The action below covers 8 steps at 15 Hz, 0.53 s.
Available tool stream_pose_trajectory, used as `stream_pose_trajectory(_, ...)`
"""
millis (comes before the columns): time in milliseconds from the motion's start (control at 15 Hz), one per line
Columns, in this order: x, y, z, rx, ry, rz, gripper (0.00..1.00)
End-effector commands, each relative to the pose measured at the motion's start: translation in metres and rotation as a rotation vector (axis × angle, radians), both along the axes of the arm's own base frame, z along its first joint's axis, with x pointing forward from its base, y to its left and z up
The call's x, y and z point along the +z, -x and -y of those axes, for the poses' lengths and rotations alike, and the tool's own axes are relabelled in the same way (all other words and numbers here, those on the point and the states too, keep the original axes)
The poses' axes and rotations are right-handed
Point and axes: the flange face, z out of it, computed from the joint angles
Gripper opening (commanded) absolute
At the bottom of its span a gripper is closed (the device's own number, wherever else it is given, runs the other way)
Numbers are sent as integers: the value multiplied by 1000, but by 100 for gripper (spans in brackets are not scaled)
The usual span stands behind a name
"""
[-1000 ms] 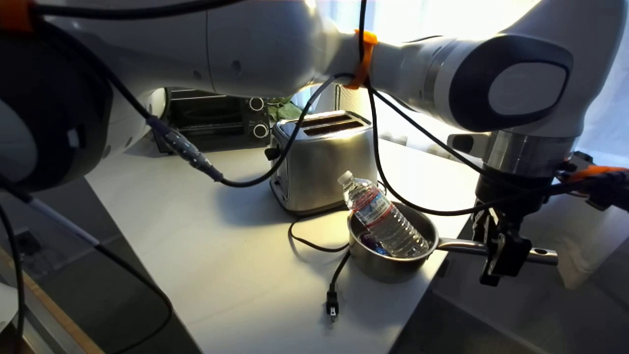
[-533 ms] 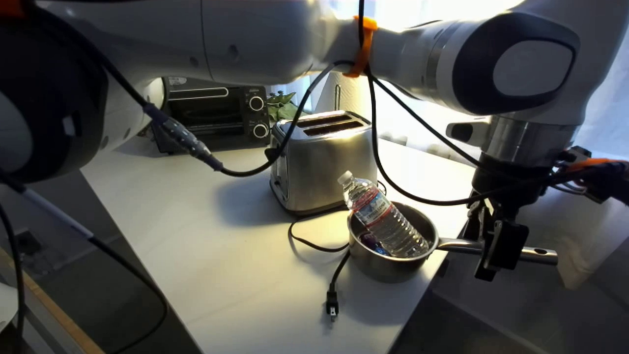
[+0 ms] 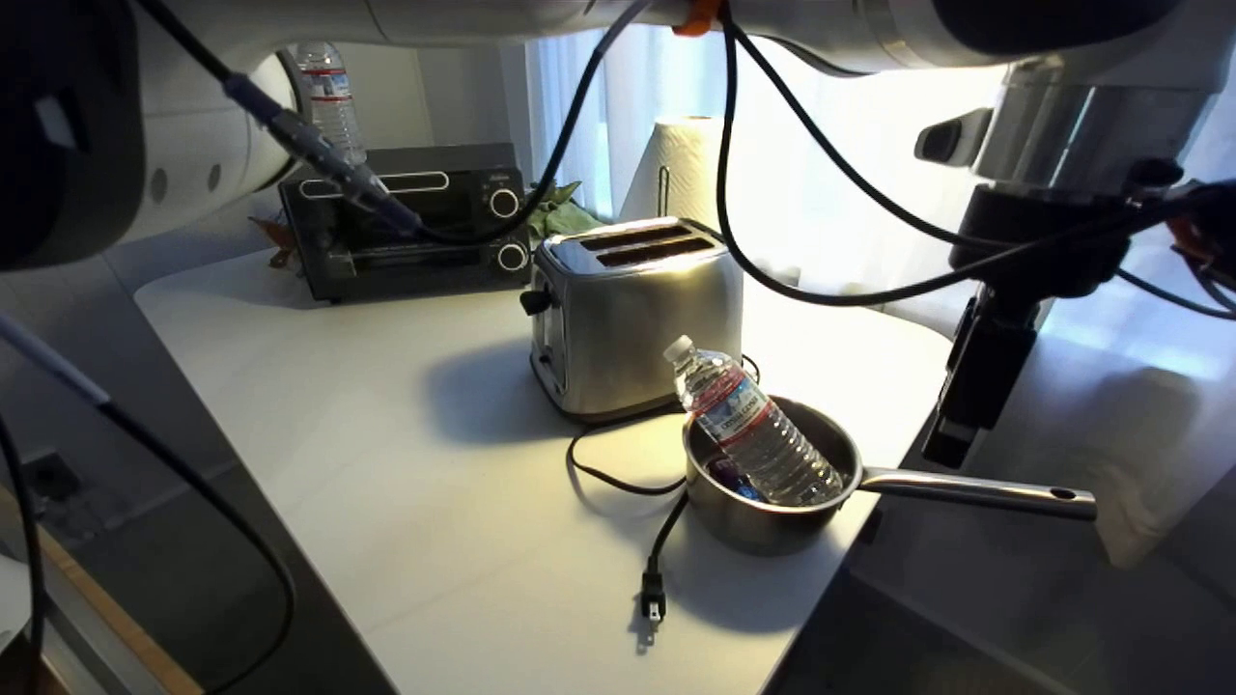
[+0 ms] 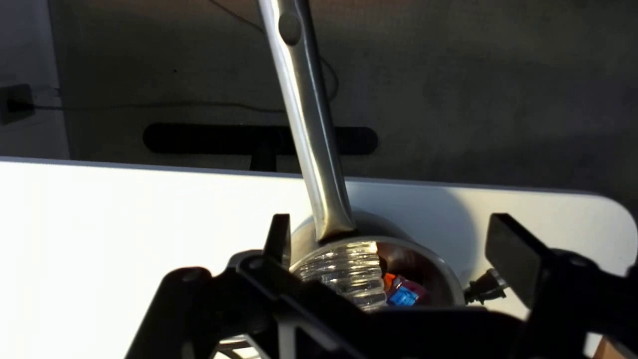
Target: Move the pot to the right
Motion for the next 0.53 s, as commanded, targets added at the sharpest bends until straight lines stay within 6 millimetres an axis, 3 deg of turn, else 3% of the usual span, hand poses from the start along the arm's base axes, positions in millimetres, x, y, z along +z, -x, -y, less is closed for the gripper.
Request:
stream_pose_trajectory(0, 31, 7, -7, -197, -23, 10, 100)
stream_pose_trajectory(467, 84, 4, -20, -504, -58, 114, 100)
